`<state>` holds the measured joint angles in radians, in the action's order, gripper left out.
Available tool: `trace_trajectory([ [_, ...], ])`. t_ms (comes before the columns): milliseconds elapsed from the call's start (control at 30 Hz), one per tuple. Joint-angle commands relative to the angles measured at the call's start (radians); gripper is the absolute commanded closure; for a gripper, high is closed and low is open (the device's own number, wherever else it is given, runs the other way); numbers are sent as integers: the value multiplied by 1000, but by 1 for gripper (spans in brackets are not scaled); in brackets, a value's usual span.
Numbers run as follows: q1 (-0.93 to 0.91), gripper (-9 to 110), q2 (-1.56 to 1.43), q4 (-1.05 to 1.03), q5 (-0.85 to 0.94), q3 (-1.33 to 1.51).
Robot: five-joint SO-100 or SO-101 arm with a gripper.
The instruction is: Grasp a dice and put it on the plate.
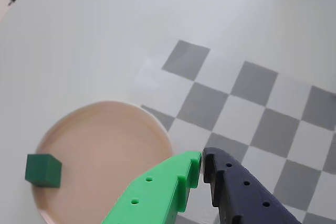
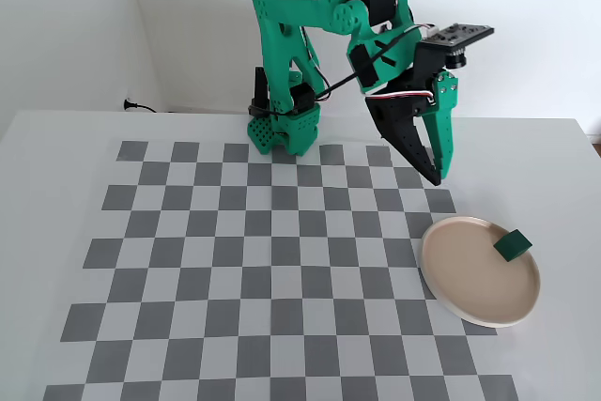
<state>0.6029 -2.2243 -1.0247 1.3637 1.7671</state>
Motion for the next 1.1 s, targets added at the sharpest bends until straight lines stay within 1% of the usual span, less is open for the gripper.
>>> trace_trajectory([
  [0, -80, 106, -169, 15, -28, 58],
  [167, -170, 106, -265, -8, -94, 149],
  [267, -215, 106, -276, -66, -161, 156],
  [367, -252, 106, -304, -71, -261, 192],
  [500, -282, 106, -399, 0, -442, 307],
  [733, -356, 106, -449, 150, -683, 436],
  [867, -383, 106, -482, 250, -681, 580],
  [933, -397, 106, -497, 325, -761, 660],
  [1067, -414, 106, -522, 357, -831, 738],
])
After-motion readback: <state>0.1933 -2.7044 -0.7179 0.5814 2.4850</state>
